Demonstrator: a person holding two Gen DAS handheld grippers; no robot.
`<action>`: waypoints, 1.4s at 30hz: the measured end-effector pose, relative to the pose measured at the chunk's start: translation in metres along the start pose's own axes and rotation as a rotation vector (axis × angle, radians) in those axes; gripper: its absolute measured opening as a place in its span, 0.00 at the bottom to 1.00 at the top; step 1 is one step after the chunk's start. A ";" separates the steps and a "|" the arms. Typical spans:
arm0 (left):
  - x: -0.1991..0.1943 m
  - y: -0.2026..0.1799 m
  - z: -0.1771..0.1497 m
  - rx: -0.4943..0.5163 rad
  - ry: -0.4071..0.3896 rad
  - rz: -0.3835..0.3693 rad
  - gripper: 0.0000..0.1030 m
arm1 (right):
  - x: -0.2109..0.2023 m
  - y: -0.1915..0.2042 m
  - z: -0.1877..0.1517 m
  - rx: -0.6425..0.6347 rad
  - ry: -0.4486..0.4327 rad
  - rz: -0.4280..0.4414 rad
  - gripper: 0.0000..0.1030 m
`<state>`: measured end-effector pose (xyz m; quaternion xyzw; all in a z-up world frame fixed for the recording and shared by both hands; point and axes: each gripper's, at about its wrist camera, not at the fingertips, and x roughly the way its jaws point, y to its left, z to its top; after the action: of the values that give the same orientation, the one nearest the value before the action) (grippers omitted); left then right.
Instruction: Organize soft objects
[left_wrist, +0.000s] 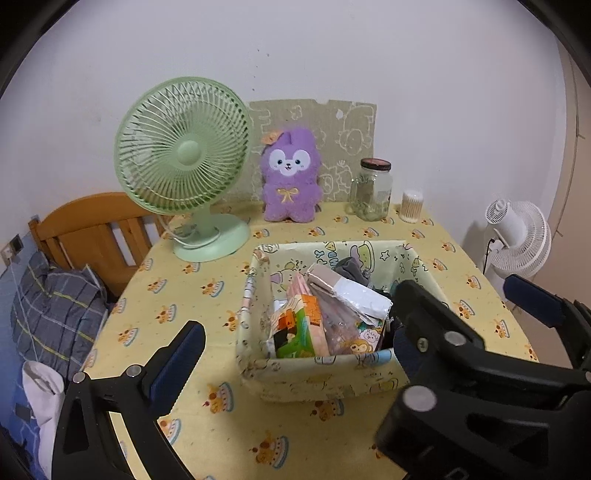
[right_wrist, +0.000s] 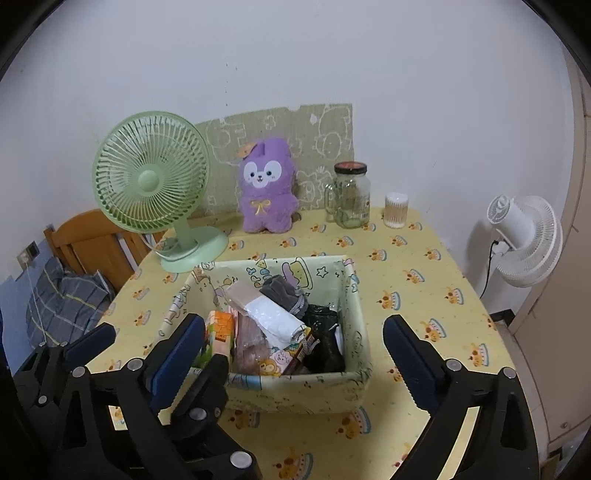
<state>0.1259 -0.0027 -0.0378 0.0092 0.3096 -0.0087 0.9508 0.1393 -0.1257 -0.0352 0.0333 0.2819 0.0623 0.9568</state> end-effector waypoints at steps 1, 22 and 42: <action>-0.004 0.000 -0.001 0.001 -0.003 0.002 1.00 | -0.004 0.000 0.000 -0.002 -0.005 -0.001 0.97; -0.091 0.014 -0.016 0.000 -0.092 -0.009 1.00 | -0.107 -0.013 -0.013 0.007 -0.133 -0.105 0.99; -0.153 0.030 -0.033 -0.011 -0.190 0.016 1.00 | -0.172 -0.024 -0.035 0.028 -0.199 -0.132 1.00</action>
<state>-0.0165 0.0293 0.0257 0.0056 0.2182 -0.0001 0.9759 -0.0205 -0.1725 0.0255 0.0342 0.1878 -0.0084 0.9816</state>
